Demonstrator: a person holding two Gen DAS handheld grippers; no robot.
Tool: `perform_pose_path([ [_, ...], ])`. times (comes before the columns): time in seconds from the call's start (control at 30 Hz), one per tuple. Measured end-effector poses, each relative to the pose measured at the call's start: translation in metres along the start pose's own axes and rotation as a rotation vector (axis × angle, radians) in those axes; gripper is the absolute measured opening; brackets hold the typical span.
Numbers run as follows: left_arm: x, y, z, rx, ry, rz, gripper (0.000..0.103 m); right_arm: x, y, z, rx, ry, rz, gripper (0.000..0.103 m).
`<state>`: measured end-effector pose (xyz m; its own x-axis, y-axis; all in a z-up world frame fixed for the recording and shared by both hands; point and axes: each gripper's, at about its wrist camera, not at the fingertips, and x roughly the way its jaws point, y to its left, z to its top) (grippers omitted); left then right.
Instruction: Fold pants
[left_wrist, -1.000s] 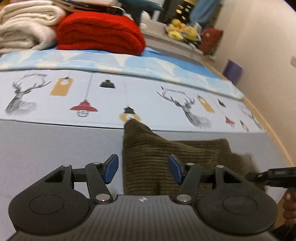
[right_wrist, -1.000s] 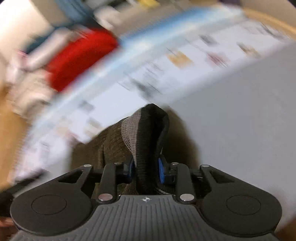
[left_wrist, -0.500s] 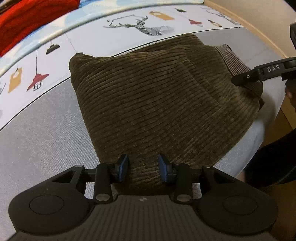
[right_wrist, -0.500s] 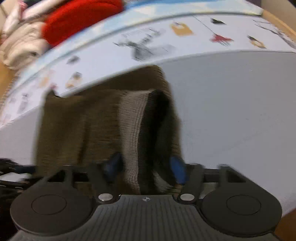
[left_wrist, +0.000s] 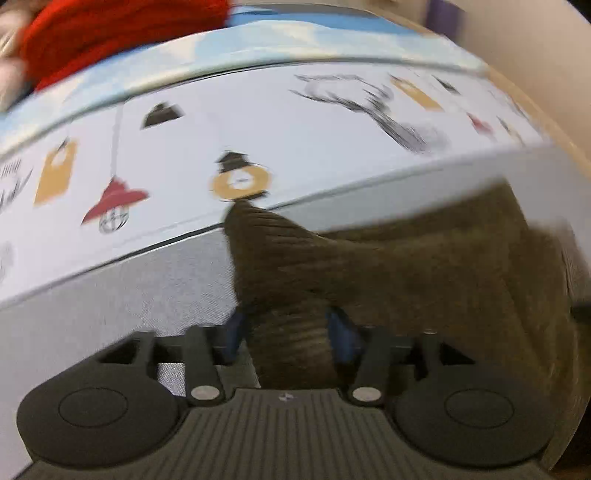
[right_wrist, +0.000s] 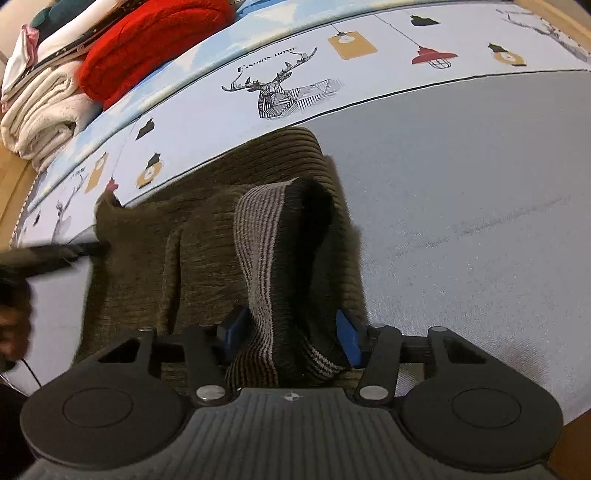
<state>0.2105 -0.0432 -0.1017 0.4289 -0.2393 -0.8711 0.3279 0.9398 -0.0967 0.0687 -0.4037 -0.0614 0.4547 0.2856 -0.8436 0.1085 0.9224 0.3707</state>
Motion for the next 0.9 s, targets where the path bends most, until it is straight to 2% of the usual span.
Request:
perform_pose_path([
  [0.03,-0.003,0.006,0.004,-0.055,-0.009,-0.025,0.060,-0.003,0.003,0.007,-0.018,-0.027,-0.012,0.056],
  [0.1,-0.008,0.017,0.010,-0.141,-0.030,-0.063,0.062,-0.008,0.007,0.021,-0.043,-0.084,-0.003,0.068],
  [0.13,-0.008,0.020,0.012,-0.174,-0.030,-0.076,0.068,-0.006,0.007,0.028,-0.050,-0.097,0.012,0.079],
  [0.17,-0.005,0.024,0.014,-0.205,-0.018,-0.085,0.075,0.001,0.007,0.037,-0.062,-0.090,0.027,0.084],
  [0.23,0.003,0.030,0.013,-0.259,0.033,-0.112,0.075,0.022,0.004,0.048,-0.074,-0.033,0.016,0.086],
  [0.33,0.018,0.037,0.005,-0.349,0.125,-0.193,0.078,0.052,-0.013,0.055,0.015,0.044,0.071,0.100],
  [0.37,0.022,0.036,0.004,-0.366,0.137,-0.207,0.079,0.059,-0.017,0.057,0.049,0.071,0.114,0.100],
  [0.43,0.032,0.040,0.003,-0.384,0.148,-0.222,0.079,0.067,-0.018,0.061,0.042,0.076,0.138,0.101],
  [0.5,0.037,0.041,0.003,-0.387,0.136,-0.229,0.079,0.070,-0.015,0.062,0.023,0.070,0.138,0.099],
  [0.53,0.036,0.040,0.005,-0.377,0.122,-0.224,0.069,0.070,-0.014,0.063,0.021,0.064,0.129,0.096],
  [0.57,0.033,0.036,0.006,-0.349,0.101,-0.212,0.057,0.068,-0.011,0.064,0.019,0.054,0.124,0.088],
  [0.6,0.027,0.030,0.008,-0.305,0.076,-0.191,0.051,0.065,-0.007,0.065,0.015,0.041,0.121,0.083],
  [0.63,0.019,0.024,0.012,-0.254,0.035,-0.162,0.039,0.062,-0.002,0.066,0.003,0.022,0.111,0.075],
  [0.67,0.010,0.023,0.016,-0.233,-0.012,-0.150,0.036,0.058,0.002,0.067,-0.012,-0.004,0.104,0.069],
  [0.7,0.002,0.025,0.019,-0.239,-0.050,-0.150,0.035,0.054,0.004,0.071,-0.012,-0.034,0.113,0.066],
  [0.77,-0.009,0.032,0.028,-0.242,-0.111,-0.131,0.035,0.049,0.004,0.081,0.013,-0.088,0.161,0.056],
  [0.9,-0.023,0.044,0.041,-0.225,-0.199,-0.072,0.035,0.049,0.027,0.104,-0.039,-0.158,0.210,0.055],
])
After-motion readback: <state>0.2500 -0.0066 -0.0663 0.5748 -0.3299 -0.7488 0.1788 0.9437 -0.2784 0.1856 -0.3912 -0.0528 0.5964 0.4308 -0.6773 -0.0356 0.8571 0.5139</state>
